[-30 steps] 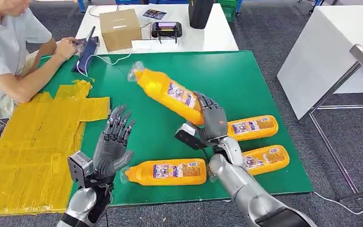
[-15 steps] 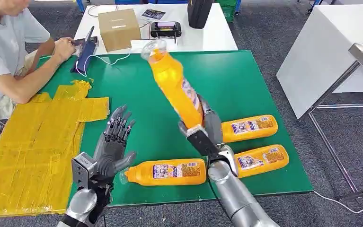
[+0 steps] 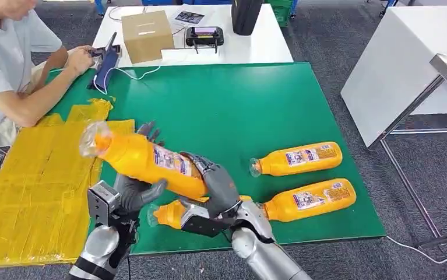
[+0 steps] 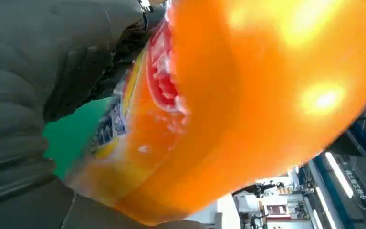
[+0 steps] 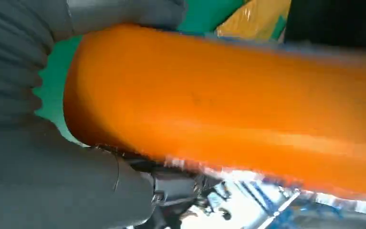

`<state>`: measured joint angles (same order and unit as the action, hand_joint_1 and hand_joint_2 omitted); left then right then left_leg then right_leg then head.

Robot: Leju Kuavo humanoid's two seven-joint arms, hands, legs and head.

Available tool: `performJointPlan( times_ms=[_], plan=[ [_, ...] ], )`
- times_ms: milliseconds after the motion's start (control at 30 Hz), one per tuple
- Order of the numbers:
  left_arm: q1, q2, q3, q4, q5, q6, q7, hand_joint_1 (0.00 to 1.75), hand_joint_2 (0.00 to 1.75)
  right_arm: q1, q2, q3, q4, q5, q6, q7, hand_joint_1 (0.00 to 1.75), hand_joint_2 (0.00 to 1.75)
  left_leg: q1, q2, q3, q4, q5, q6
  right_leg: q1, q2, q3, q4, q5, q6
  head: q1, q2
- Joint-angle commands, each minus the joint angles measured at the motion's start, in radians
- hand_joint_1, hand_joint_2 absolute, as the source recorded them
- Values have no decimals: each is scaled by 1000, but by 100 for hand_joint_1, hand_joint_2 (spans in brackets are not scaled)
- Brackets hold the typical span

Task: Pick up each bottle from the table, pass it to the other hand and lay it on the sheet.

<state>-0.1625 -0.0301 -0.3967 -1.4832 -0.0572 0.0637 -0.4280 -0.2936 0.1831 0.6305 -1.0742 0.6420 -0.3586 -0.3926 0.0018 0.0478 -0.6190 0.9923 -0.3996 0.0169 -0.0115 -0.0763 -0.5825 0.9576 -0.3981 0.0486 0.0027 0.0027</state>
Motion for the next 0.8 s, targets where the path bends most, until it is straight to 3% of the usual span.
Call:
performJointPlan(
  times_ms=[33,400,433,467,800],
  plan=[
    [-34,13,-4,19,3,-1,8,0,175,-44,-33,137,103,30,13,27,175,175,1,-2,3,0,-1,-1,0,3,3,-1,-1,-1,0,0],
    [-6,4,23,-11,37,5,11,0,175,-28,-38,155,90,40,22,40,175,175,1,-4,4,0,-2,-1,0,5,4,0,-2,-2,0,0],
    [-1,2,28,-17,41,8,9,61,175,-22,-38,153,85,36,22,41,175,175,1,-3,3,-1,-1,-1,0,4,4,-1,-1,-1,0,0],
    [11,0,34,-34,45,16,3,175,175,-8,-42,150,67,27,20,40,175,175,1,-2,2,-1,-1,-1,0,3,3,-1,-1,-1,0,0],
    [22,-3,33,-60,34,36,-5,175,175,43,-72,122,-53,-17,21,39,175,175,1,-5,3,0,-2,-1,0,3,3,0,-2,-2,0,0]
  ],
)
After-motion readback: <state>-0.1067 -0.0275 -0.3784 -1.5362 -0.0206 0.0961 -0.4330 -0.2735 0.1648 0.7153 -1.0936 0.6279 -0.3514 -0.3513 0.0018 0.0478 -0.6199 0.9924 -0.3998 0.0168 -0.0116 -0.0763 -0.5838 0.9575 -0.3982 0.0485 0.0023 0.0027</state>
